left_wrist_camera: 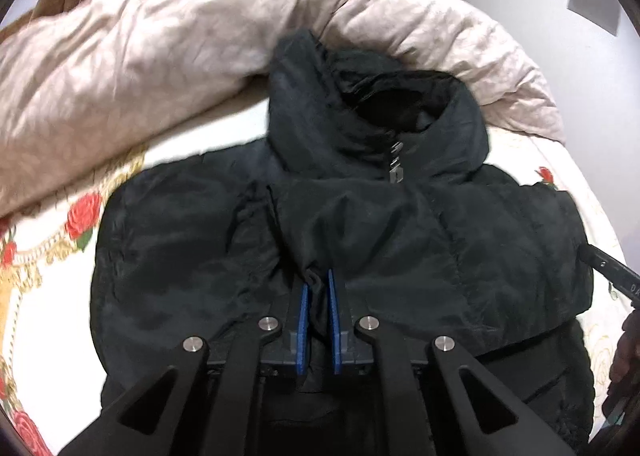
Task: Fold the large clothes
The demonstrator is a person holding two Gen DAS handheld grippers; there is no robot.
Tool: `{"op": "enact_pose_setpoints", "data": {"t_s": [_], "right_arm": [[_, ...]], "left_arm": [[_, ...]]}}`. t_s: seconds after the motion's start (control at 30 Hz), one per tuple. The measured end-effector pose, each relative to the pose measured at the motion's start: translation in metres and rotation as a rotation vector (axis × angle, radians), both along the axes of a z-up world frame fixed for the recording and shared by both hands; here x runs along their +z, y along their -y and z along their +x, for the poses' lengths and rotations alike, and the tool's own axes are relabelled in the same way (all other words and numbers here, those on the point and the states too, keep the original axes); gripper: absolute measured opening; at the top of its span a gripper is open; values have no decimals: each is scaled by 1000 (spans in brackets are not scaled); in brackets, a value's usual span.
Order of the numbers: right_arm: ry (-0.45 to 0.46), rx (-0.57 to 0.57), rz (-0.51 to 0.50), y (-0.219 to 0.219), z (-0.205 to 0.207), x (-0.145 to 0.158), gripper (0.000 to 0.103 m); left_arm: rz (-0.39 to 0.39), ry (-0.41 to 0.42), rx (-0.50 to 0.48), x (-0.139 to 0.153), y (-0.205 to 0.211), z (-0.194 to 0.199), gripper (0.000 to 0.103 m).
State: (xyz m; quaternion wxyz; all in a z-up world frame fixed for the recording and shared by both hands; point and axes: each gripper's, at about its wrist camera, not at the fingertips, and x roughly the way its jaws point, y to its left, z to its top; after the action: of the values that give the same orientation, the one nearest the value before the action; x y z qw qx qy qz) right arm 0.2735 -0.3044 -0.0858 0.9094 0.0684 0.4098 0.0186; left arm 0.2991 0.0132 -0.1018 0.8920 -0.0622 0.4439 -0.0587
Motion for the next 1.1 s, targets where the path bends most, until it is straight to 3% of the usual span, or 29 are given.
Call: {"op": "enact_pose_setpoints", "data": {"t_s": [0.13,0.27,0.4,0.57,0.7,0.87,0.97,1.1], "right_arm": [[-58,23,-62,-12,16,-39,57],[-56,16,-52,-9,19,-49,57],[-90,18,-43,-4,19,-32,57],[16,17,-29,5,6,12,57],[26,5,-60,13,30,20,57],[-90,-35,-58,32,71,-17,57],[-111,-39,-32,39,74,-39,57],[-98,-49,-44,38,70,-42,57]], "left_arm": [[-15,-13,3,-19,-2,5,12],[14,-14,-1,-24,5,9,17],[-33,-35,31,-8,-9,5,22],[-51,63,58,32,-25,-16,24],[-40,102,28,45,-11,10,30],[17,-7,-6,-3,12,53,31],[30,13,-19,-25,11,51,33],[36,15,-11,-28,13,51,33]]}}
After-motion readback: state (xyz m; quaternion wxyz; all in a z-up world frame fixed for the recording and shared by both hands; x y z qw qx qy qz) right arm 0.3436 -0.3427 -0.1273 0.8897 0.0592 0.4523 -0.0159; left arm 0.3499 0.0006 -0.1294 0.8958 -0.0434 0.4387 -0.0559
